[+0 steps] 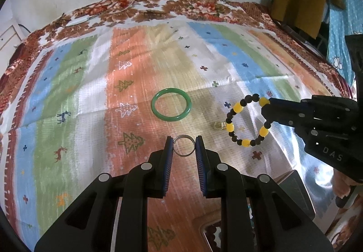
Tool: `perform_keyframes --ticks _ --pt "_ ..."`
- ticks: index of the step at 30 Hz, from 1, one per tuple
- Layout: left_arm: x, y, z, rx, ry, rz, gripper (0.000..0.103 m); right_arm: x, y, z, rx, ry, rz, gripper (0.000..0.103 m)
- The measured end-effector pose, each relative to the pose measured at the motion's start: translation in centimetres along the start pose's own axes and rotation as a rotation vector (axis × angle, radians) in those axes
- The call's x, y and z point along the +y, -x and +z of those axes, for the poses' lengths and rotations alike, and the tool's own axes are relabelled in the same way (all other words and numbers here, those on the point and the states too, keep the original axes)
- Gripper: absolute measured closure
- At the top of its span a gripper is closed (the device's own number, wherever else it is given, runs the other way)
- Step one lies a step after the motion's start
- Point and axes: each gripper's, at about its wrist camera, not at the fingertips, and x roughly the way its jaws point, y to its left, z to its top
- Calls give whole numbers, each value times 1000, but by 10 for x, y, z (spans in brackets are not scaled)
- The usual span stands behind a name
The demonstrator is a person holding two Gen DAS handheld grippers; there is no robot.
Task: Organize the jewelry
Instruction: 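Carry the ring in the left tool and the bead bracelet in the right tool to the tin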
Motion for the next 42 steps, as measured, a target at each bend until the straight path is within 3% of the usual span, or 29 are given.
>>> perform_keyframes --ticks 29,42 --pt "-30 61 -39 -77 -14 -67 84 25 74 -20 -130 15 89 92" --pt "-36 71 -56 -74 -15 -72 84 34 92 -42 -134 15 115 92"
